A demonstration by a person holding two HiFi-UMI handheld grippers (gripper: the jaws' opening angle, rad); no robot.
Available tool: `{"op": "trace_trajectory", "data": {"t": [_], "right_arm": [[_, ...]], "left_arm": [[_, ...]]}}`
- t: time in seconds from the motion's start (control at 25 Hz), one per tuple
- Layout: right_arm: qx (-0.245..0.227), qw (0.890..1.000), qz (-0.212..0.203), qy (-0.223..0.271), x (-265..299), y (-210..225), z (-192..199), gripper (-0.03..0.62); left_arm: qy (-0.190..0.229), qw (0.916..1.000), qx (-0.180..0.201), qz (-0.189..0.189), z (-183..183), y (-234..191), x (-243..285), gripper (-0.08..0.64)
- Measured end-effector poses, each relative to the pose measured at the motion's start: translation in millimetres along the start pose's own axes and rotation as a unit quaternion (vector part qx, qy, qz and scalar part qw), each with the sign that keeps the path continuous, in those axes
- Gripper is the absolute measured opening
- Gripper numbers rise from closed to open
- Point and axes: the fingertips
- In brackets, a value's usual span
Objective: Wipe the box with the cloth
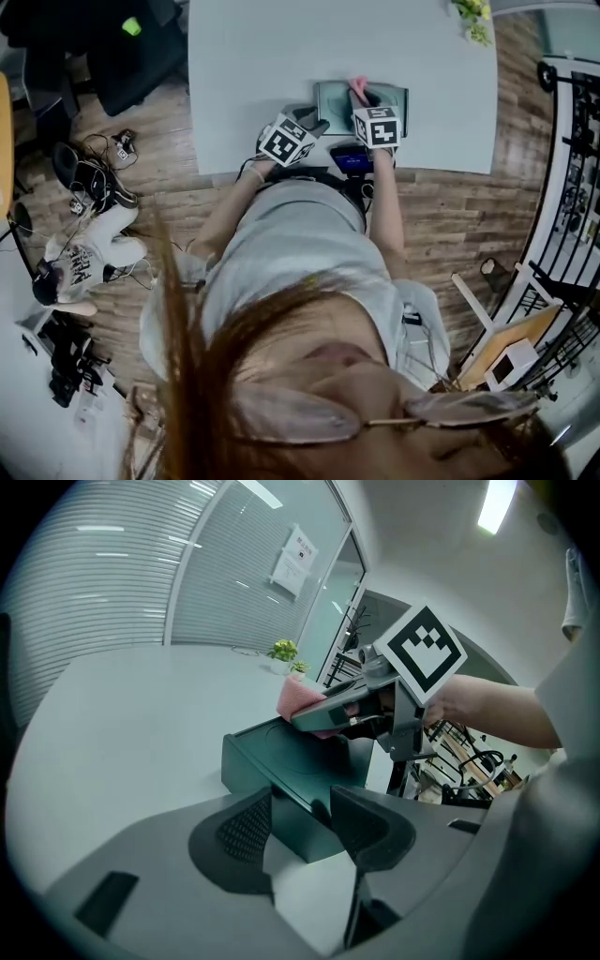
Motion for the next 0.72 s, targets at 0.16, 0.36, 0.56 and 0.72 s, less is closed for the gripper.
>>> {"op": "trace_trajectory", "data": {"t": [0.16,0.36,0.56,0.72], "right_arm": [[-0.004,1.0,-0.006,-0.009,6,-10,0,0.038],[-0.004,1.0,-0.023,-0.009,12,-22,-3,0.038],[-0.009,0.999,-0.046,-0.01,21,-40,-6,0.038],[-0.025,0.998,-0.051,-0.016,25,-51,-8,0.04]], "left_arm": [[-0.002,1.0,0.002,0.0,0,-1,-1,0.198],[-0.002,1.0,0.0,0.001,0,0,0,0.196],[-0.002,1.0,0.001,0.001,1,0,0,0.198],[-0.001,1.0,0.001,0.001,0,0,1,0.198]]}}
Point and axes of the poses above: the fingertips, and each gripper's own axes: x forward along the fingers, y to its right, z out of its underside, and after that the axes turned 7 degrees about -z, right-handed
